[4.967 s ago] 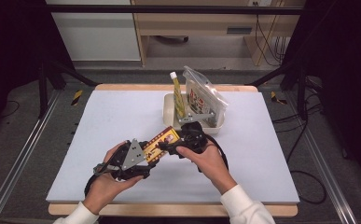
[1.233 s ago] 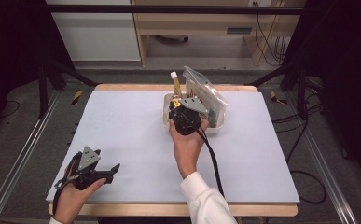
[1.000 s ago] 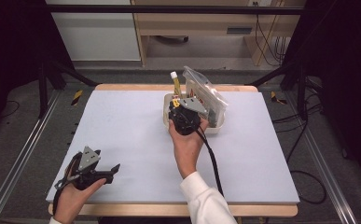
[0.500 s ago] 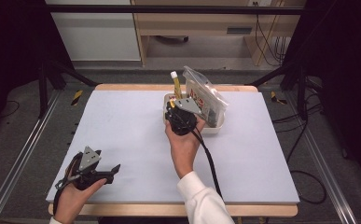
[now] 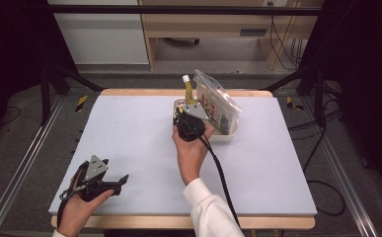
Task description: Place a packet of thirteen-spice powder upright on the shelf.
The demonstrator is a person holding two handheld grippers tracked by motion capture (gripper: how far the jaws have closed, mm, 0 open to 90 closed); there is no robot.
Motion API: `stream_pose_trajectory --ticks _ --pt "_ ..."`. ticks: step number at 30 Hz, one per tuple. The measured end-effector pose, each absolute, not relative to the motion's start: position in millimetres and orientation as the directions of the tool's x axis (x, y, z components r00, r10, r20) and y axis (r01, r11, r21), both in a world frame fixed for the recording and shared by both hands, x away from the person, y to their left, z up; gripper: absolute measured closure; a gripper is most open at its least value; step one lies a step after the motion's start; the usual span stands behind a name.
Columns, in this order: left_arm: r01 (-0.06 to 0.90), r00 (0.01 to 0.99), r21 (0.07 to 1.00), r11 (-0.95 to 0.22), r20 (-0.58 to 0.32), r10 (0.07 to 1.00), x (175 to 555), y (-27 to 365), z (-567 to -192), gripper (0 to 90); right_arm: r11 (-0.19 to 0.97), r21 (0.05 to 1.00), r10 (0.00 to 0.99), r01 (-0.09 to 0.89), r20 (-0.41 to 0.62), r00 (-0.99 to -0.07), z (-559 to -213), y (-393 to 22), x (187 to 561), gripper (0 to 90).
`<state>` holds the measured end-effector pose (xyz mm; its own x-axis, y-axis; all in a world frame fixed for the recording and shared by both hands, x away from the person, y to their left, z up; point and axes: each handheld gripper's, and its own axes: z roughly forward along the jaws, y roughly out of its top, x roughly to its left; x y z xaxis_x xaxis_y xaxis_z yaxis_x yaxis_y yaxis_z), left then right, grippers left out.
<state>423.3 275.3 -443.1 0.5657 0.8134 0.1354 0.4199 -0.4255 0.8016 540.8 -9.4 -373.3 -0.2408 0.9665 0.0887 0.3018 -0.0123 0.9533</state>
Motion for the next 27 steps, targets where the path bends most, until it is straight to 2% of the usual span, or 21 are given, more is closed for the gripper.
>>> stream_pose_trajectory --ticks 13,27 --pt "0.420 0.575 0.799 -0.430 0.133 0.807 423.7 273.5 -444.1 11.3 -0.047 0.938 0.969 0.344 0.126 -0.211 -385.3 -6.6 555.9 68.0" --pt "0.416 0.580 0.797 -0.438 0.138 0.803 423.7 272.3 -444.2 11.5 -0.011 0.933 0.973 0.359 0.093 -0.210 -396.4 0.4 563.4 67.1"
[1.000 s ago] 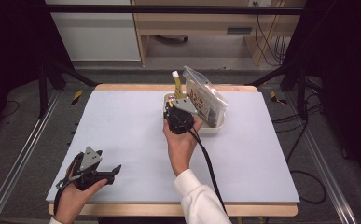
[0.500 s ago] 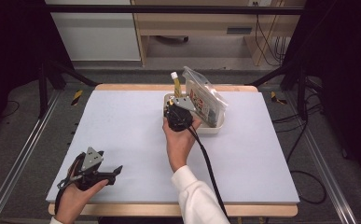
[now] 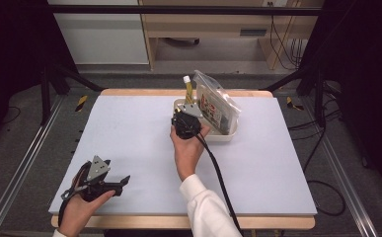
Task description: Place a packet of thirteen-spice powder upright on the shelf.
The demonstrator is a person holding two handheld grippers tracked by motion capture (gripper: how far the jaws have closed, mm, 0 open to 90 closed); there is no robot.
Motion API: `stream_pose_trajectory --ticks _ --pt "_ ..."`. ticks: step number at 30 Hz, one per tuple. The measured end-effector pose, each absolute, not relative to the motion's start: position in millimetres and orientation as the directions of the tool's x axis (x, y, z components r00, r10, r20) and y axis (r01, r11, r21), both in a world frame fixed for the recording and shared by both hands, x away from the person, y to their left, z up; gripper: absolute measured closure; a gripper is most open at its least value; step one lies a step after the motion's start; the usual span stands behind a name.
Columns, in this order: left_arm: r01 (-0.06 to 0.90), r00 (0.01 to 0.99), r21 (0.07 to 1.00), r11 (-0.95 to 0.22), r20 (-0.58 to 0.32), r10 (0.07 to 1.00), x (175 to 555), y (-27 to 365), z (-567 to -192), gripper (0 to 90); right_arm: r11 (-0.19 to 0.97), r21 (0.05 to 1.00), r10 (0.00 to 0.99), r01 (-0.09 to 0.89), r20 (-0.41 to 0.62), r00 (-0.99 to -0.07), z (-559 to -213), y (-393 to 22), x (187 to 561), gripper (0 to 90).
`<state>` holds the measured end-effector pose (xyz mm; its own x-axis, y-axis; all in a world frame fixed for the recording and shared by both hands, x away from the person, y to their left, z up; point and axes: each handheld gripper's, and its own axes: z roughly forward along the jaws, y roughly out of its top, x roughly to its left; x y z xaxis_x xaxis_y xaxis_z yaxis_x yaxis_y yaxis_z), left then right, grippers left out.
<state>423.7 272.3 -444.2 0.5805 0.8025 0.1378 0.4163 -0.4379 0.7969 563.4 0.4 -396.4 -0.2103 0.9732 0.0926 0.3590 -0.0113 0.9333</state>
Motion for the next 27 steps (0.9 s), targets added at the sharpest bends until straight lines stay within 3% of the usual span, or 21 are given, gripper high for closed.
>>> stream_pose_trajectory --ticks 9,16,27 --pt "0.416 0.582 0.795 -0.441 0.140 0.801 423.7 272.0 -444.5 11.5 0.004 0.928 0.970 0.373 0.087 -0.226 -401.8 3.2 566.9 64.9" --pt "0.415 0.582 0.795 -0.443 0.142 0.801 423.9 271.9 -444.4 11.5 0.014 0.926 0.961 0.378 0.092 -0.260 -401.0 2.9 565.4 58.4" --pt "0.413 0.578 0.795 -0.444 0.148 0.803 424.1 271.9 -444.1 11.1 0.069 0.942 0.935 0.329 0.055 -0.351 -383.8 5.7 538.2 51.1"
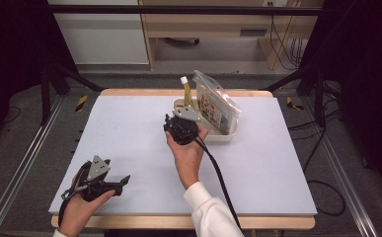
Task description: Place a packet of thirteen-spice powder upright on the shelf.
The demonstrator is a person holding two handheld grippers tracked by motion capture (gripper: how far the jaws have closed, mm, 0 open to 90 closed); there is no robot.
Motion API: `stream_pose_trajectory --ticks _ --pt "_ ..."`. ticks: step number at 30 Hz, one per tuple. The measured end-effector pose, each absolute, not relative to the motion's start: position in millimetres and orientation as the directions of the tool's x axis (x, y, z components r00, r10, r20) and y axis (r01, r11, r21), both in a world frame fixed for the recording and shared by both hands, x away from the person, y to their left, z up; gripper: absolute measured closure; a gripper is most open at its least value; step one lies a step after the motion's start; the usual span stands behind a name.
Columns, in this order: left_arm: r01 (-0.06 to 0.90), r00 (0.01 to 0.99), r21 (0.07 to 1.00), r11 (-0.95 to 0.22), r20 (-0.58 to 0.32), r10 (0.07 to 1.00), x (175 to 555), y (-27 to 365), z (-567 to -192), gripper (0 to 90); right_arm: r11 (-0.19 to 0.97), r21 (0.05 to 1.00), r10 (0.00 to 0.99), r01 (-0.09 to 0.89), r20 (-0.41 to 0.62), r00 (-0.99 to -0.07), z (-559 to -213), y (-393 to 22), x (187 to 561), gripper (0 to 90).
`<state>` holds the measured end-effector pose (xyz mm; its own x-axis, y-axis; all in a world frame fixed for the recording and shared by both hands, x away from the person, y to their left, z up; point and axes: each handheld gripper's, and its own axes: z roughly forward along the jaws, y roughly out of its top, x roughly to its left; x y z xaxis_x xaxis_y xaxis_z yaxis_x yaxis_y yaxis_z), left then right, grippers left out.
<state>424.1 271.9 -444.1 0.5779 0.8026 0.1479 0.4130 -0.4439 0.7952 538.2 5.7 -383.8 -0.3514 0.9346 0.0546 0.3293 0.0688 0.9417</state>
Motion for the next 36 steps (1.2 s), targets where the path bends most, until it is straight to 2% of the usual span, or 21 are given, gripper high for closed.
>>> stream_pose_trajectory --ticks 5,10,36 --pt "0.413 0.576 0.797 -0.442 0.148 0.804 423.8 272.1 -443.6 10.9 0.084 0.940 0.921 0.330 0.053 -0.386 -379.3 6.8 530.7 48.0" --pt "0.412 0.574 0.798 -0.441 0.148 0.805 424.1 272.6 -443.3 10.7 0.101 0.939 0.910 0.329 0.047 -0.413 -374.7 6.2 525.3 40.8" --pt "0.413 0.565 0.800 -0.435 0.149 0.811 424.2 275.1 -442.6 9.9 0.141 0.938 0.878 0.317 0.029 -0.478 -368.2 2.5 515.9 19.8"
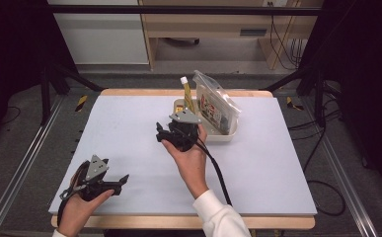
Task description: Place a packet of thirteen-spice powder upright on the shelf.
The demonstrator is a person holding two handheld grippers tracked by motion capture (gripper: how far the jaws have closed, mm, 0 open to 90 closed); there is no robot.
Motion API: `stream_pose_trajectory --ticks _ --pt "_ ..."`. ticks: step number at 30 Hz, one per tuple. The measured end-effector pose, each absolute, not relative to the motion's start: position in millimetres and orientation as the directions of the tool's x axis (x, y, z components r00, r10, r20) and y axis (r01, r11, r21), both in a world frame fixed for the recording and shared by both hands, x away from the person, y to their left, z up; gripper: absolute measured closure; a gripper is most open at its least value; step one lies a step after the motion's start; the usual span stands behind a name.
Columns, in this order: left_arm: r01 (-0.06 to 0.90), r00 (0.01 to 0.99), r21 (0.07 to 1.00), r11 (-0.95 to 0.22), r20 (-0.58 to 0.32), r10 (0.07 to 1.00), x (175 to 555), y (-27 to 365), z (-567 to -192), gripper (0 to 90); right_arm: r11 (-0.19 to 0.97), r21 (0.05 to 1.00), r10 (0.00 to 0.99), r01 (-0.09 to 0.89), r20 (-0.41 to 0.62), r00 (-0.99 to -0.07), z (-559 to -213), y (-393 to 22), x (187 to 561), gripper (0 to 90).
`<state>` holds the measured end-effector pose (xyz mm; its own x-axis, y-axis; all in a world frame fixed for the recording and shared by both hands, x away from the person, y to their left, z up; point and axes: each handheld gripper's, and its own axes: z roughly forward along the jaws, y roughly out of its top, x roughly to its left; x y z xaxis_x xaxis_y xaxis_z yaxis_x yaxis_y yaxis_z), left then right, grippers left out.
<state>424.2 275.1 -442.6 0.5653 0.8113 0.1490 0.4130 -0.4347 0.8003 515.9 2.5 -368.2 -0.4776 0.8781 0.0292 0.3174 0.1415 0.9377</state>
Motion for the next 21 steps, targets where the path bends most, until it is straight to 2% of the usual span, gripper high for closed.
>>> stream_pose_trajectory --ticks 21 --pt "0.416 0.561 0.799 -0.435 0.150 0.814 424.3 276.7 -442.4 9.1 0.205 0.928 0.858 0.311 -0.018 -0.513 -360.9 -2.2 501.7 11.4"
